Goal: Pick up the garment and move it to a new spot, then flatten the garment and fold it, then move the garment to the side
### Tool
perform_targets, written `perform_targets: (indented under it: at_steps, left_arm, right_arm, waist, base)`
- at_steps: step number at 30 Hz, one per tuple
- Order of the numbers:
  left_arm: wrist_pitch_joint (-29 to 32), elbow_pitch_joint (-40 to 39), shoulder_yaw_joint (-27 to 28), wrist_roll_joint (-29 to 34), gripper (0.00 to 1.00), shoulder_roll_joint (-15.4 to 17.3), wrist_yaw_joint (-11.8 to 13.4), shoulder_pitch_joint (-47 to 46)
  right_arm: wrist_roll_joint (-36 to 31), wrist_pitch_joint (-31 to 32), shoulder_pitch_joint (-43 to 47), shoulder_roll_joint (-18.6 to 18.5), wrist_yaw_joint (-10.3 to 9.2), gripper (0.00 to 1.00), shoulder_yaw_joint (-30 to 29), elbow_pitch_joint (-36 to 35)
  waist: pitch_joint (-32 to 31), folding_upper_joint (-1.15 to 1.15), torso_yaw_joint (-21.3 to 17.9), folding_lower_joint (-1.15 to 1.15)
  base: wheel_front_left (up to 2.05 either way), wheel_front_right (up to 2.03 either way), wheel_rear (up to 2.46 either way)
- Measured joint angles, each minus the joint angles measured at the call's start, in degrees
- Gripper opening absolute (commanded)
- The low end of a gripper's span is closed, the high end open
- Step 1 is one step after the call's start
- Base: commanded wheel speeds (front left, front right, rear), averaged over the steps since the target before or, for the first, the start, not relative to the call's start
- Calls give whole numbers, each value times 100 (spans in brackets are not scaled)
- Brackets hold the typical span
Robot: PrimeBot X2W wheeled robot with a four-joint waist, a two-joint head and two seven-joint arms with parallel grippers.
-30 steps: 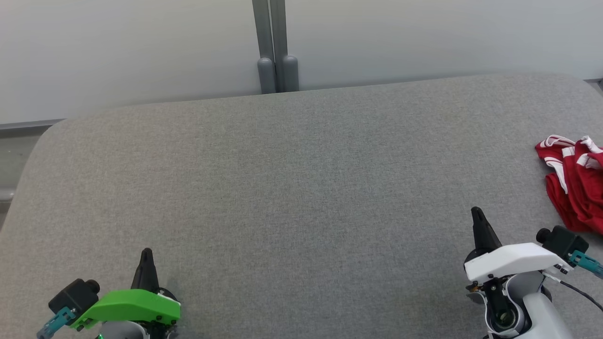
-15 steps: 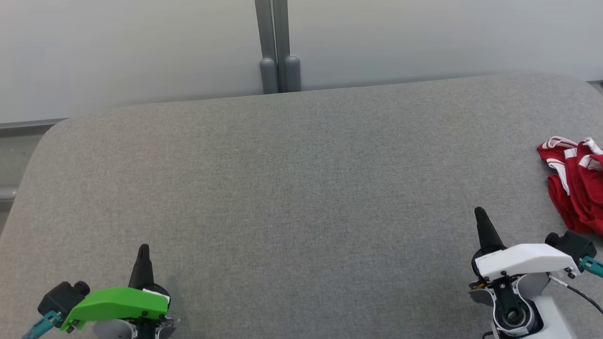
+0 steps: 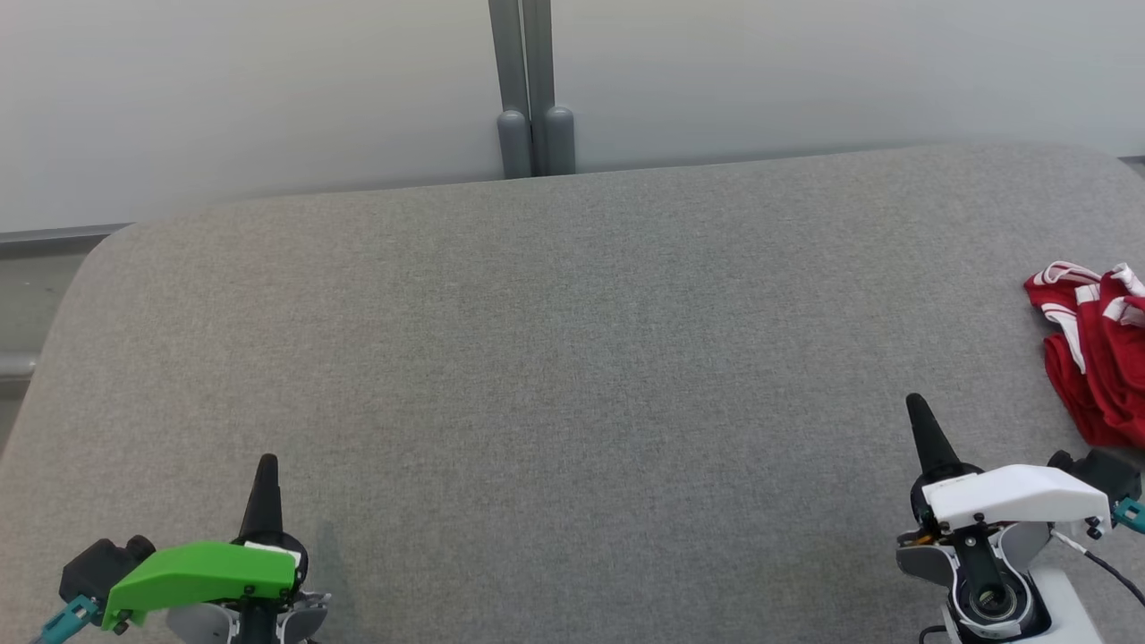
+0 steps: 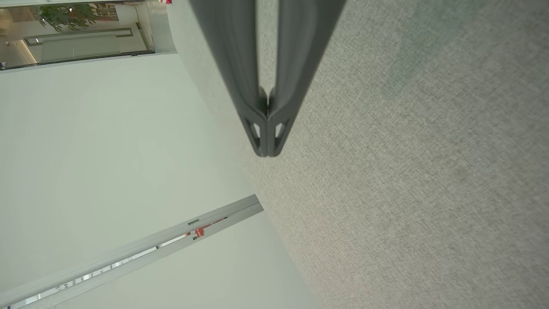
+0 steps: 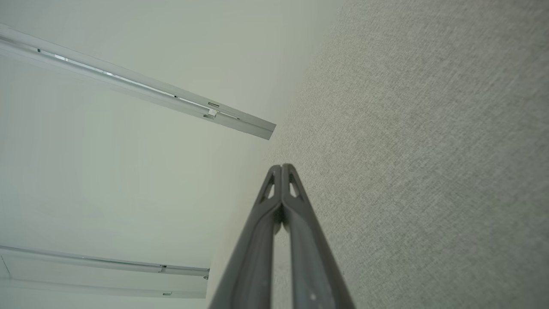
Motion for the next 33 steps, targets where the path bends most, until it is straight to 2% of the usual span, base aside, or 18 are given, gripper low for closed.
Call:
perform_targets:
  at_steps: [33]
  left_arm:
    - [448,-250,259,-1613,0,11,-268,-62]
  right_arm:
    - [1661,435,138,-9,-1,0,-158,-347]
  waist:
    - [-17,0,76,0]
  base:
    - [0,0,0]
